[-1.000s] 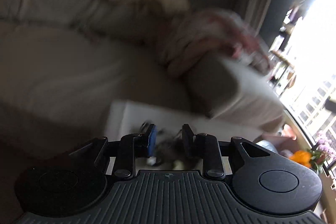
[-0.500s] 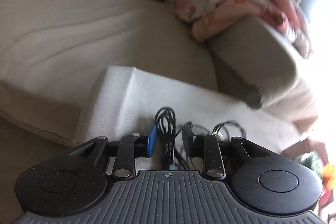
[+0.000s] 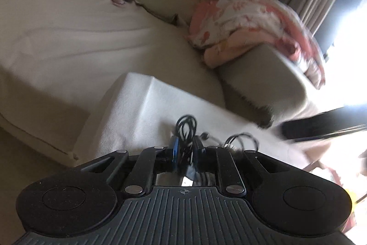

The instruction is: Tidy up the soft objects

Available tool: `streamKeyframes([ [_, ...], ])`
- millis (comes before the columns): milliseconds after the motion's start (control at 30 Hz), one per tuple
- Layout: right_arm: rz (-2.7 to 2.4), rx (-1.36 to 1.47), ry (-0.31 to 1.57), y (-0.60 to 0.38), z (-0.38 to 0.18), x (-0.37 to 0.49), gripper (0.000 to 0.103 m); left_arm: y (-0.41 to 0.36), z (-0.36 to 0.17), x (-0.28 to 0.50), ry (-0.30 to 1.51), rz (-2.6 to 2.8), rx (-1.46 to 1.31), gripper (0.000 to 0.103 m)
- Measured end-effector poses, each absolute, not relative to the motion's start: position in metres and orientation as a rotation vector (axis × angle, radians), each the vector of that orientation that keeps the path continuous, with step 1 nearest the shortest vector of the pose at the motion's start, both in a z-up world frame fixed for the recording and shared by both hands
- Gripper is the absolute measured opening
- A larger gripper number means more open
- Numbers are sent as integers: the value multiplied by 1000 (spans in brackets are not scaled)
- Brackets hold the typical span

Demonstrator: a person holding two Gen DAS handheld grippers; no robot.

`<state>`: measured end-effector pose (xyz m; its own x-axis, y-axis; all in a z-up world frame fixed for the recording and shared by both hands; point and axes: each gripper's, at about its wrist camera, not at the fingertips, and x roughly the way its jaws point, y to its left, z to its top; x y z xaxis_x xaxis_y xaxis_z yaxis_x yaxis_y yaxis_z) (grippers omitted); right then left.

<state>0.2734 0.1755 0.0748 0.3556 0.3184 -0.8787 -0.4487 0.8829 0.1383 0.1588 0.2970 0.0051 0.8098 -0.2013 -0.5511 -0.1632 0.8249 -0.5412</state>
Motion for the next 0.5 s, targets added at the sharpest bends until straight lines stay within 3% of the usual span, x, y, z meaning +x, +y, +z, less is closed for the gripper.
streamKeyframes([
  [133,478,-91,1221,192,39,301,46,314,9,149,578,9,-688,18],
  [200,492,-66,1273,194,27,305,25,319,12,144,553,31,-698,18],
  [233,501,-67,1286,195,25,304,9,320,13,143,544,35,-702,18],
  [267,511,-73,1277,194,27,300,2,322,14,141,535,34,-707,18],
  [500,694,-3,932,163,138,240,2,321,17,141,521,19,-699,18],
])
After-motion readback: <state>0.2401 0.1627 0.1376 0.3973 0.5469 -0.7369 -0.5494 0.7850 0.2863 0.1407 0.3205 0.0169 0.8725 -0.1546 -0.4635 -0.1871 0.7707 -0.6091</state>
